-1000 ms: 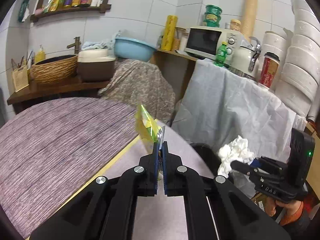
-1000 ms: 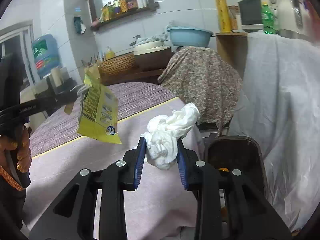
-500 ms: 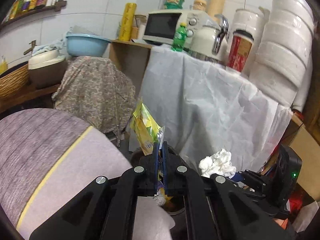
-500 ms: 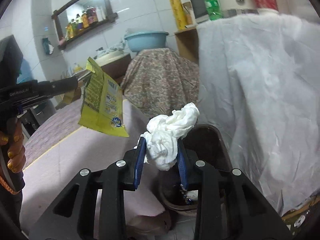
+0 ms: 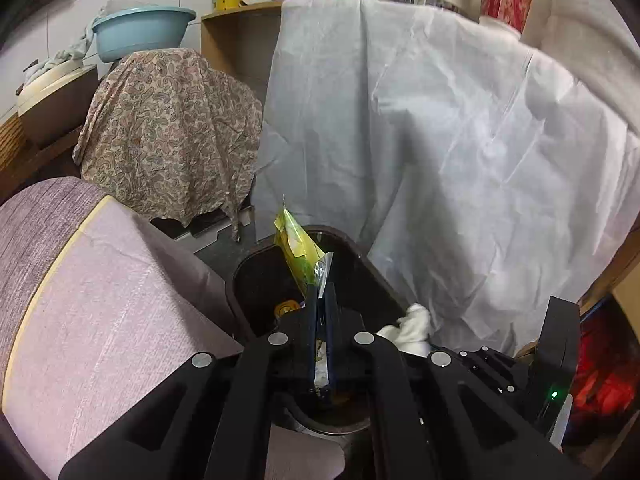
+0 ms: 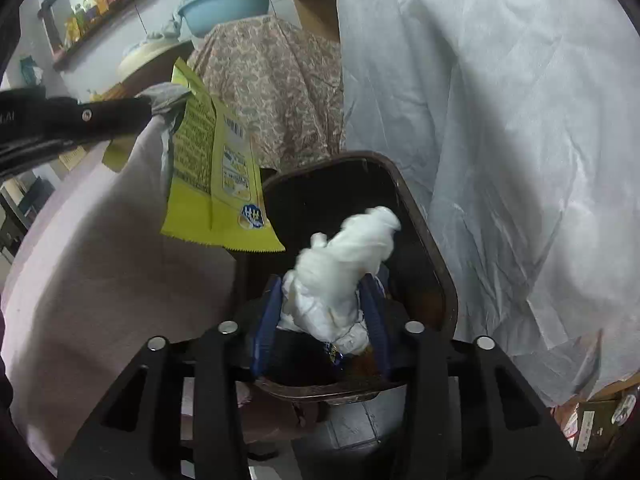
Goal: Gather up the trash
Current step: 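Carry the small tissue and yellow packet to the bin and release both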
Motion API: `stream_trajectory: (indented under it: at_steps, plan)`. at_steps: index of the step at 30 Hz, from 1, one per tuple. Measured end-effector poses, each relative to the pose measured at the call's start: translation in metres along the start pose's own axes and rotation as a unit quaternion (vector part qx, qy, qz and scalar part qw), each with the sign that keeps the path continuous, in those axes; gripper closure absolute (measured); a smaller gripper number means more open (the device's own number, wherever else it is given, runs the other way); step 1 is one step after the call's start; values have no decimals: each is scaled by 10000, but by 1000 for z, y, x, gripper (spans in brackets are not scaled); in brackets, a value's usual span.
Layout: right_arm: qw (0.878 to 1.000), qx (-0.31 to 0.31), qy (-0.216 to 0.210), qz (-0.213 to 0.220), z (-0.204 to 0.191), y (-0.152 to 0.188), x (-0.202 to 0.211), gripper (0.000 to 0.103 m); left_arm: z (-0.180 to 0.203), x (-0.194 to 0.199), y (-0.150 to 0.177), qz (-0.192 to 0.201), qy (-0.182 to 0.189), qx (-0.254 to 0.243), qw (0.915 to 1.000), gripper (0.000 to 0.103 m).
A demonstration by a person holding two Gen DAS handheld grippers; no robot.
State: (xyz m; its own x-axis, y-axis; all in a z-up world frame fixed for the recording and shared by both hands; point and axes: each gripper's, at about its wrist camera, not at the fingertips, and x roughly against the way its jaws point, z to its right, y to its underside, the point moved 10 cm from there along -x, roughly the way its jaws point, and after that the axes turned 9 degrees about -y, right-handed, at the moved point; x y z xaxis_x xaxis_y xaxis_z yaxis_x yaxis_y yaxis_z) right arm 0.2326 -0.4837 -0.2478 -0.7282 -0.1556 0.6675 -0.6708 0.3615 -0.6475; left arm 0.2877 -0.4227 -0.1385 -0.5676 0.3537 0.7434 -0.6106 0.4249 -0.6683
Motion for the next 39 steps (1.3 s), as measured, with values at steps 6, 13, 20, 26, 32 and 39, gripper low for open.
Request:
stream_trajectory:
  at_steps: [6, 13, 20, 26, 32, 39]
  plan:
    - [9997, -217, 58, 23, 12, 8, -6, 42, 4, -18, 4, -159, -74, -51, 9998, 98]
    - [9989, -406, 90, 222, 19, 17, 17, 22, 11, -35, 5, -293, -130, -105, 9994, 98]
    - [9974, -561, 380, 254, 34, 27, 32, 17, 18, -49, 7, -430, -214, -246, 9985, 74]
    - [9963, -666, 444, 323, 42, 35, 43, 17, 19, -28, -4, -67, -210, -282, 9994, 41]
    - [9958, -638, 472, 452, 35, 33, 53, 17, 6, 17, -11, 407, -172, -192, 9988, 24]
    - [9957, -377, 510, 669, 6, 22, 70, 6, -32, 79, 1, 860, -151, 165, 9960, 13]
